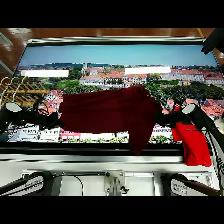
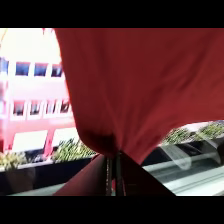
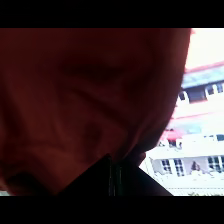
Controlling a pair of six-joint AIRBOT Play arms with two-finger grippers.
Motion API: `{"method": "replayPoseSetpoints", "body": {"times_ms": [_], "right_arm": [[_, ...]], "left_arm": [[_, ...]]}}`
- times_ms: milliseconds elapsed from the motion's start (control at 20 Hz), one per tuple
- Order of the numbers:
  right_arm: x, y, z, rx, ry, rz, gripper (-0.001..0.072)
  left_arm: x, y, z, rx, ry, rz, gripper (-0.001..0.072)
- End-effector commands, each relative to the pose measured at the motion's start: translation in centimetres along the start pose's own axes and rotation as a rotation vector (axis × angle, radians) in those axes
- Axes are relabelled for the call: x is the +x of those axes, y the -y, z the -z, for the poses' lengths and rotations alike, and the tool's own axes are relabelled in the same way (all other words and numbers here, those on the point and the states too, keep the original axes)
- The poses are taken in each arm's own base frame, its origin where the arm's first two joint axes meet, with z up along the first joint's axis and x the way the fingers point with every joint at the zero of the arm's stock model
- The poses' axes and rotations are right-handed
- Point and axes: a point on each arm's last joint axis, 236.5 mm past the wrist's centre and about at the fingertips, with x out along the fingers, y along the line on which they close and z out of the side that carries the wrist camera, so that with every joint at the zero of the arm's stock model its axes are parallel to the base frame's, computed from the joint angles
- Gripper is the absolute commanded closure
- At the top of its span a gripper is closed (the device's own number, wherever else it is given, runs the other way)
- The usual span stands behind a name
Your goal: Fold the shirts.
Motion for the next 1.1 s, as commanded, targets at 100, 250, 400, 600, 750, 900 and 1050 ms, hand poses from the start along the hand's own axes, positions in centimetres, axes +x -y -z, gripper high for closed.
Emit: {"method": "replayPoseSetpoints", "body": {"times_ms": [100, 250, 400, 600, 750, 900, 1050], "right_arm": [[-11.9, -8.5, -7.1, -0.338, 0.309, -0.083, 0.0654], [-32.0, -17.9, -10.9, -0.565, 0.853, -0.134, 0.0654], [-54.7, -24.4, -5.1, -0.719, 1.447, -0.156, 0.0654], [-66.9, -25.1, 5.8, -0.787, 1.755, -0.094, 0.0654], [-67.5, -23.5, 9.8, -0.762, 1.747, -0.060, 0.0654], [-65.4, -21.7, 10.8, -0.758, 1.650, 0.019, 0.0653], [-63.9, -20.7, 10.1, -0.737, 1.579, 0.056, 0.0653]], "left_arm": [[-12.0, 8.4, -8.4, 0.325, 0.372, 0.000, 0.0677], [-30.3, 20.6, -10.1, 0.623, 0.861, -0.004, 0.0676], [-50.4, 32.1, -1.7, 0.864, 1.458, 0.030, 0.0676], [-59.5, 36.0, 11.1, 0.918, 1.772, 0.096, 0.0676], [-58.8, 33.8, 13.9, 0.891, 1.773, -0.016, 0.0677], [-55.9, 31.8, 14.0, 0.867, 1.676, -0.071, 0.0676], [-53.6, 30.0, 12.6, 0.841, 1.571, -0.139, 0.0676]]}}
